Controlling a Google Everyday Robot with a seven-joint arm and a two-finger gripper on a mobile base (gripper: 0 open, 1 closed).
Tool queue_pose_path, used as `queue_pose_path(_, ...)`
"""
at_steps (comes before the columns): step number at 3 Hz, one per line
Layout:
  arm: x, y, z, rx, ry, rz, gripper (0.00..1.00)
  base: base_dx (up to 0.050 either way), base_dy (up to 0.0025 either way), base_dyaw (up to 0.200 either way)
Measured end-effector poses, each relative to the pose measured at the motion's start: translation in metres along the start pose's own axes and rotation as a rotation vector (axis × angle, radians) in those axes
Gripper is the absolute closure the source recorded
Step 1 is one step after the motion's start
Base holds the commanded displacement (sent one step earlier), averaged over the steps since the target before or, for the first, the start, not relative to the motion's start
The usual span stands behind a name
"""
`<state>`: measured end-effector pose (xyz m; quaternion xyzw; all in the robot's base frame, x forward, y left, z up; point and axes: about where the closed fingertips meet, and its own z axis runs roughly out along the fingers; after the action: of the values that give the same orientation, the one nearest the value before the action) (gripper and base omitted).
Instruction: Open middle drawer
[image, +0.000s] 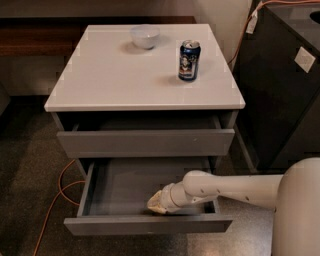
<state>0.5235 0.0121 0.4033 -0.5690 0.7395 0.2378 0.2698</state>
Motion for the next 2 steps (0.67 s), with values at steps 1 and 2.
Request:
queue_pose_path(1,-0.008,0.024,0.002,-0.03,-0.013,-0.019,1.0,0.0,0.0,0.0)
queue_pose_path(2,-0.019,0.039,-0.003,-0.041,-0.027,-0.045,1.0,0.0,0.0,0.0)
